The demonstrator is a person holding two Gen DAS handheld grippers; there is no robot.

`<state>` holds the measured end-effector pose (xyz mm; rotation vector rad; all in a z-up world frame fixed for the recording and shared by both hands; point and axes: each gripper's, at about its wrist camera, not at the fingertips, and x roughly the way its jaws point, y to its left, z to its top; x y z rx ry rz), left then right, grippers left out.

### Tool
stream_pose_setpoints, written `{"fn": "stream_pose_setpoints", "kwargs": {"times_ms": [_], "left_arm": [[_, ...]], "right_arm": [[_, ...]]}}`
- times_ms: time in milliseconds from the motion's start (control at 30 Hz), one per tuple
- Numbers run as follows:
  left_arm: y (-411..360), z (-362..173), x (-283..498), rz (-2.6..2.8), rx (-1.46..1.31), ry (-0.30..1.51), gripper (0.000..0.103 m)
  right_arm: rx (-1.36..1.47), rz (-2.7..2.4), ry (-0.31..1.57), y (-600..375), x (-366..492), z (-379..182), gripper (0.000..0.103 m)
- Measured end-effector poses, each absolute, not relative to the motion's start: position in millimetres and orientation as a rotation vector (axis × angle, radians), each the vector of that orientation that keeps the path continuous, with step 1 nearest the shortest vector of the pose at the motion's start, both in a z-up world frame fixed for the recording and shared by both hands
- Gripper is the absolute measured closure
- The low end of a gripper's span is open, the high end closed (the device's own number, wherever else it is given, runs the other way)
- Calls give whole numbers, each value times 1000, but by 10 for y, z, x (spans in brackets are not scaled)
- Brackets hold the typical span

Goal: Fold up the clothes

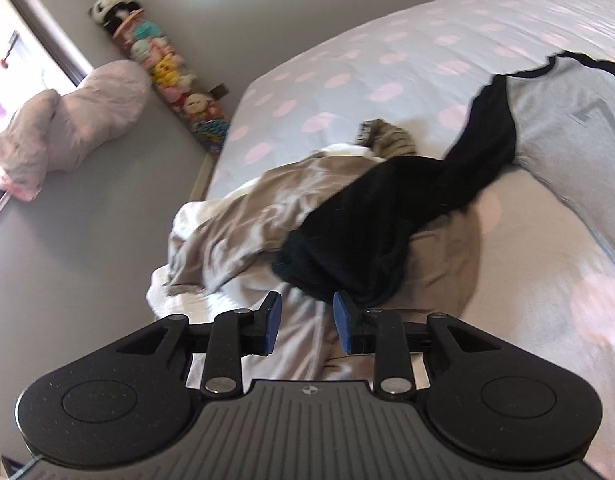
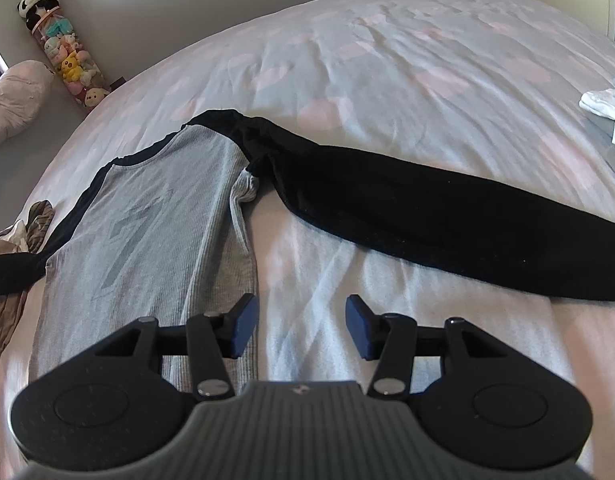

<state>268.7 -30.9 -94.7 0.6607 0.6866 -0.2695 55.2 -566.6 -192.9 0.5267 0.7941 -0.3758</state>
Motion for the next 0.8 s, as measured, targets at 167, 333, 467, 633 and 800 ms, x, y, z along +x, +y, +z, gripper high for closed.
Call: {"fn": "stream_pose_setpoints", "kwargs": {"times_ms": [167, 333, 467, 633, 800], "left_arm": [[-194, -913, 2994, -222, 548, 701, 75], [-193, -967, 3263, -233, 456, 743, 59], [-196, -1054, 3402, -248, 388, 796, 65], [-108, -962, 3239, -292, 300, 783, 98], [71, -797, 2962, -267, 304, 762, 99]], "right_arm": [[525, -378, 800, -5665, 557, -1937, 50], [523, -383, 813, -5668, 588, -1968, 50], [525, -387, 827, -5680, 614, -1999, 50], [523, -388, 832, -5681, 630, -2012, 50], [521, -387, 828, -5681, 628, -2006, 50]]}}
